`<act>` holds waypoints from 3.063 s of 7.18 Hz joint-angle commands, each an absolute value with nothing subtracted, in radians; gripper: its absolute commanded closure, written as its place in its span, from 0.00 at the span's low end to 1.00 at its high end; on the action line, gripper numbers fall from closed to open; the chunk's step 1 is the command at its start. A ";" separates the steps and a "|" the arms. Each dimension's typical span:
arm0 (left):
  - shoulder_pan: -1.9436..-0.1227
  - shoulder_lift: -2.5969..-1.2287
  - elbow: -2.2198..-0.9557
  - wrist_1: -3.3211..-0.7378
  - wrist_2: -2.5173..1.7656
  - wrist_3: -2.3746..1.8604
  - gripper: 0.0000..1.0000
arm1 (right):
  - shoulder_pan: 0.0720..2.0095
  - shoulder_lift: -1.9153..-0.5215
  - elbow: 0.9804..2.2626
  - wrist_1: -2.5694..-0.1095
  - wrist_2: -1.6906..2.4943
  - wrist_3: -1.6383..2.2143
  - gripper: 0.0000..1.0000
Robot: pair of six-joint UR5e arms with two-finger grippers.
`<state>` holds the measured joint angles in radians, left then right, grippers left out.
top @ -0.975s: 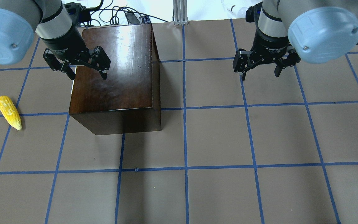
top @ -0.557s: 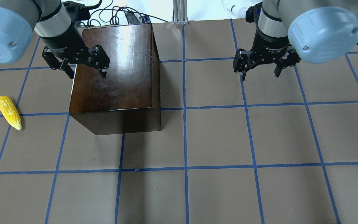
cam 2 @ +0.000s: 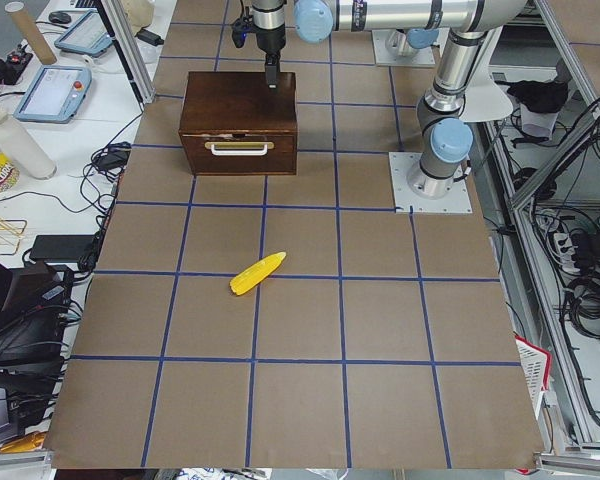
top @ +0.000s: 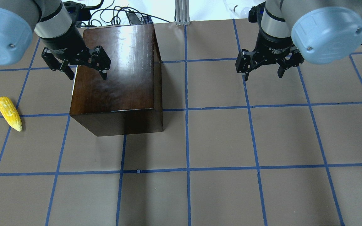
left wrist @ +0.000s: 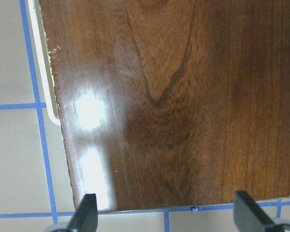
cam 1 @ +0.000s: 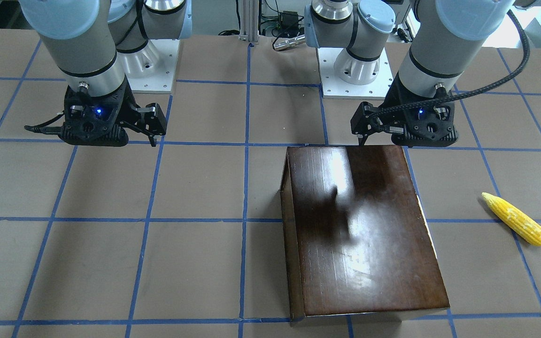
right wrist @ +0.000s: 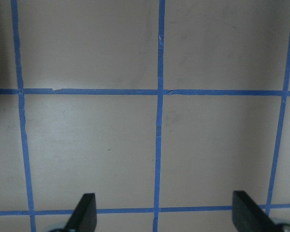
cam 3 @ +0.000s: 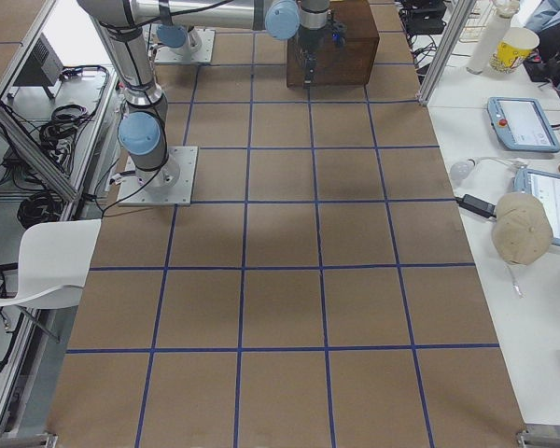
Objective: Open drawer and put corn inside
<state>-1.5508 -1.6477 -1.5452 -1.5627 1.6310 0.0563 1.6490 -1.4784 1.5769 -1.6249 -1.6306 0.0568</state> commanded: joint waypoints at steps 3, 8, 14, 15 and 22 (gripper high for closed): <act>-1.551 -1.658 -1.542 -1.559 1.638 0.051 0.00 | 1.649 -1.479 1.577 -1.626 -1.631 0.057 0.00; -1.519 -1.677 -1.526 -1.520 1.586 0.066 0.00 | 1.649 -1.479 1.577 -1.625 -1.631 0.057 0.00; -1.191 -1.725 -1.462 -1.516 1.494 0.446 0.00 | 1.649 -1.479 1.577 -1.625 -1.632 0.057 0.00; -1.149 -1.752 -1.462 -1.514 1.444 0.481 0.00 | 1.649 -1.479 1.577 -1.624 -1.632 0.057 0.00; -1.088 -1.917 -1.524 -1.439 1.208 0.554 0.00 | 1.649 -1.477 1.577 -1.626 -1.631 0.057 0.00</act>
<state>-1.0872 -1.8994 -1.4946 -1.4631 1.2517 0.5523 1.6490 -1.4781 1.5769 -1.6252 -1.6315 0.0568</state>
